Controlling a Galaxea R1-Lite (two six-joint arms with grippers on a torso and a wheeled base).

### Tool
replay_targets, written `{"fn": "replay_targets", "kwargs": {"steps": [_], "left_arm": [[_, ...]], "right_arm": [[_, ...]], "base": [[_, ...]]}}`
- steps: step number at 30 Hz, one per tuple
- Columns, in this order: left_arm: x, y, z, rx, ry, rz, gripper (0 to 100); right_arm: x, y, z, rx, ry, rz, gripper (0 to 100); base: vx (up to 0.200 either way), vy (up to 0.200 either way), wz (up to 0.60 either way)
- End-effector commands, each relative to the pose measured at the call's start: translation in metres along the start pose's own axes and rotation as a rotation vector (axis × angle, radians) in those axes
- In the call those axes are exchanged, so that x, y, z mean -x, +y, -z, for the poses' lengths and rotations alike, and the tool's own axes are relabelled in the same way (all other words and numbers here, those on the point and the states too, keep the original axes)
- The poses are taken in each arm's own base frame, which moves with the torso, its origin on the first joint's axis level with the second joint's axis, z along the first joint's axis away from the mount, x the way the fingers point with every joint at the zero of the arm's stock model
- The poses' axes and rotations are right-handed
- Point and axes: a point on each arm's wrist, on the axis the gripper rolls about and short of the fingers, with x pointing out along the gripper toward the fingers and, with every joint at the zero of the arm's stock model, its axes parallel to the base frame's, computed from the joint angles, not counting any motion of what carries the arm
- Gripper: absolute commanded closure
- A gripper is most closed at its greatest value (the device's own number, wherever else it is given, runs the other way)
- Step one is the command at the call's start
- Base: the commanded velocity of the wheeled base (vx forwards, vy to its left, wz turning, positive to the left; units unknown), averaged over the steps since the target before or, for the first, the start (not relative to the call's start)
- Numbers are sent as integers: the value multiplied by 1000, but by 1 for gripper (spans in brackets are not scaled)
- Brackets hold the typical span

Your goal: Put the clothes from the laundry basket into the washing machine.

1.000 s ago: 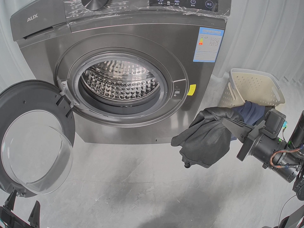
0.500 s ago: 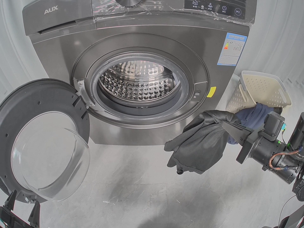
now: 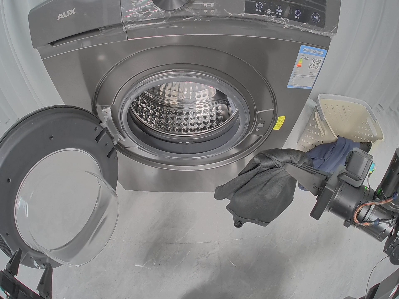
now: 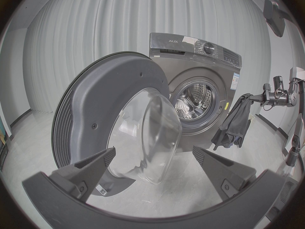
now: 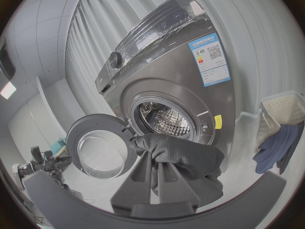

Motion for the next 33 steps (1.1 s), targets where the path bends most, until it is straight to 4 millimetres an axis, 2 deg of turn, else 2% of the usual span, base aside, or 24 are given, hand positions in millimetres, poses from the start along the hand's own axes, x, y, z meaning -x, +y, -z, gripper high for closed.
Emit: {"fn": "replay_targets", "kwargs": {"steps": [1,9,20,26,33], "left_arm": [[0,0,4,0,0,-1,0],[0,0,4,0,0,-1,0],[0,0,4,-2,0,-1,0],[0,0,4,-2,0,-1,0],[0,0,4,-2,0,-1,0]], "right_arm": [[0,-2,2,-25,8,-4,100],[2,0,9,-46,40,-15,100],[3,-6,6,-112,25,1,100],[3,-8,6,-114,25,11,100],[3,-9,6,-114,27,14,100]], "base": [[0,0,0],[0,0,0],[0,0,0],[-200,0,0],[0,0,0]]}}
